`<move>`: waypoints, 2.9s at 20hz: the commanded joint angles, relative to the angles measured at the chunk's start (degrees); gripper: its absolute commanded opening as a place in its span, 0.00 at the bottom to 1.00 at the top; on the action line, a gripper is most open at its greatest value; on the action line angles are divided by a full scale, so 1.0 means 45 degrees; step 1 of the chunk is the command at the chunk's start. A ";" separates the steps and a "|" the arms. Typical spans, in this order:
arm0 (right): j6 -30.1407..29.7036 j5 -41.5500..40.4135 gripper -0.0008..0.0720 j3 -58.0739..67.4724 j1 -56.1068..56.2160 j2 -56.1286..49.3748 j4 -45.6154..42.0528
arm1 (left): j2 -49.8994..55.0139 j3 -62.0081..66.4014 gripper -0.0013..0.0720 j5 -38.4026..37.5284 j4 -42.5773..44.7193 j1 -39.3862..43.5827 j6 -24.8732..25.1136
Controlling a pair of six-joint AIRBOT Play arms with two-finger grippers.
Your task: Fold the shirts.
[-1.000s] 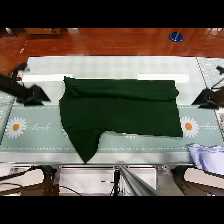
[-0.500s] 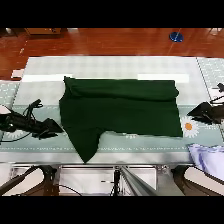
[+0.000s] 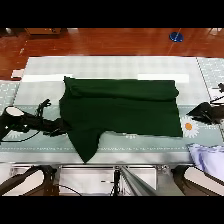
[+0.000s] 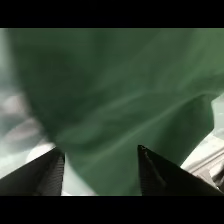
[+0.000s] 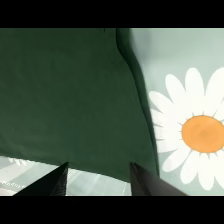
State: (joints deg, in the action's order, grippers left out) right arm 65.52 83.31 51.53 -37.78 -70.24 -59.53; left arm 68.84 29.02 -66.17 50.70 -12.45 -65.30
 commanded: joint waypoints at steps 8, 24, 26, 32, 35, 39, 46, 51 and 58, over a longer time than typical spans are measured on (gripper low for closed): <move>0.0330 0.0126 0.74 -0.0209 -0.0384 0.0471 -0.1214 | 0.0753 -0.0039 0.05 0.0466 -0.0165 0.0092 0.0039; 0.0223 -0.3599 0.74 -0.5367 -0.1462 0.0466 0.0563 | 0.0753 -0.0034 0.04 0.0238 -0.0199 -0.0427 0.0646; 0.0243 -0.4352 0.72 -0.5731 -0.1015 0.0461 0.0962 | 0.0753 -0.0034 0.04 0.0010 -0.0233 -0.0427 0.0748; 0.0189 -0.4687 0.05 -0.5615 0.0325 0.0476 0.2098 | 0.0753 -0.0029 0.04 -0.0034 -0.0233 -0.0427 0.0748; -0.0389 -0.2783 0.05 -0.4435 0.0325 0.0840 0.2307 | 0.0607 0.0078 0.04 -0.0568 -0.0471 -0.0427 0.1030; -0.0384 -0.1899 0.05 -0.2433 0.0325 0.2487 0.2754 | -0.0602 0.0665 0.04 -0.1613 -0.1763 -0.0427 0.1253; -0.0141 -0.3959 0.05 -0.1651 0.1802 0.2365 0.3784 | -0.1243 0.2696 0.04 -0.0549 -0.4187 -0.0403 0.1248; -0.0151 -0.6455 0.05 -0.0976 0.3483 0.0690 0.5090 | 0.0209 0.5066 0.04 0.0053 -0.4187 -0.0403 0.1268; 0.0457 -0.7218 0.05 0.2545 0.4080 -0.2113 0.5202 | 0.2929 0.7902 0.04 0.0384 -0.4537 -0.0408 0.1258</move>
State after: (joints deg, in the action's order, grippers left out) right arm 66.08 52.66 57.82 -20.23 -75.05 -36.49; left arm 77.36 60.01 -65.17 31.44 -14.26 -59.61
